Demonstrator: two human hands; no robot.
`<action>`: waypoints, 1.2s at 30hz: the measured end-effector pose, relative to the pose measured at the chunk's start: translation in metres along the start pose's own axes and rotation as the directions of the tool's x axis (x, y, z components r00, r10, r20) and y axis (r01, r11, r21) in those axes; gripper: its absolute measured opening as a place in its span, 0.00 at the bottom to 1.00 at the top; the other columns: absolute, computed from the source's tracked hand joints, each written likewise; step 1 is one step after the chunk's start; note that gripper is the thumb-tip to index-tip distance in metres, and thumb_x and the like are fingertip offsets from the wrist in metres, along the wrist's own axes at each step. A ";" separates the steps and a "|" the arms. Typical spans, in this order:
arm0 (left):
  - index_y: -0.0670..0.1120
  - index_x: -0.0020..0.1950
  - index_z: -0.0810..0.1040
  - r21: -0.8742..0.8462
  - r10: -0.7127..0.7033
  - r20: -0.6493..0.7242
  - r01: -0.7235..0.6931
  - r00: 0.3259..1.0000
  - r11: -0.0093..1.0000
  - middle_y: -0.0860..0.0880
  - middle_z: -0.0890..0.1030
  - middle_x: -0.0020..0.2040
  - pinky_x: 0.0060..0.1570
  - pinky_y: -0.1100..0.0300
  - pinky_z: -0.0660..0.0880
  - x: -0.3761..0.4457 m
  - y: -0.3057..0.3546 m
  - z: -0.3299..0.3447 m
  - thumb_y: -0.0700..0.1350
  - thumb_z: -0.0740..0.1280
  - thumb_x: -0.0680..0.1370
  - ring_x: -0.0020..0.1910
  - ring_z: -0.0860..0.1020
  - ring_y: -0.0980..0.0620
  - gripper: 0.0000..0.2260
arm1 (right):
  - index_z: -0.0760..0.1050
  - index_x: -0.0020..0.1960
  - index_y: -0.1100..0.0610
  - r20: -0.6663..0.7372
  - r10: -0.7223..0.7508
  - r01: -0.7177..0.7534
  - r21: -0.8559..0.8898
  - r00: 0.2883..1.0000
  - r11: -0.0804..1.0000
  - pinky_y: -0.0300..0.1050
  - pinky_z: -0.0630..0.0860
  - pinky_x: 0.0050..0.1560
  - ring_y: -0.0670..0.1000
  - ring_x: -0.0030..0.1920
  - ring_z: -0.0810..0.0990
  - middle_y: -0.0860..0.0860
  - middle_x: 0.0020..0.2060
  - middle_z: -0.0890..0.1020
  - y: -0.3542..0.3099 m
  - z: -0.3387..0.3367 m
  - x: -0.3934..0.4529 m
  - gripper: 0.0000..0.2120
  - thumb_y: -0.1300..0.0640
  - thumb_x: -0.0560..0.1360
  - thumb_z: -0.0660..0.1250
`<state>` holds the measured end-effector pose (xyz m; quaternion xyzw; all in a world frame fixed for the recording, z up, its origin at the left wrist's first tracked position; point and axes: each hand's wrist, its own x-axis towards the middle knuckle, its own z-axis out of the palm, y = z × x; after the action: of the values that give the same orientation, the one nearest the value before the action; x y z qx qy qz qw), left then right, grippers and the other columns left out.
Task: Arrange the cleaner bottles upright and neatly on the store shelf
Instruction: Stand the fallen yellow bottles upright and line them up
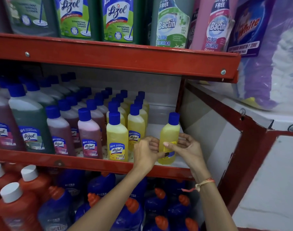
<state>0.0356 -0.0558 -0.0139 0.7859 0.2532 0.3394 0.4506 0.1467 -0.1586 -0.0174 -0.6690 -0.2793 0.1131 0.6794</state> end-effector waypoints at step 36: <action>0.40 0.57 0.80 -0.195 0.115 0.168 -0.081 0.979 0.977 0.51 0.81 0.49 0.45 0.75 0.75 -0.015 -0.024 -0.032 0.35 0.68 0.74 0.43 0.78 0.67 0.13 | 0.75 0.60 0.59 0.184 -0.054 0.053 0.011 0.981 0.999 0.44 0.80 0.51 0.52 0.53 0.84 0.55 0.53 0.84 0.008 0.004 -0.027 0.19 0.59 0.71 0.72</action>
<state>-0.0003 -0.0375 -0.0282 0.7787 0.1396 0.3120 0.5261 0.1242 -0.1692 -0.0313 -0.6460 -0.3585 0.1568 0.6555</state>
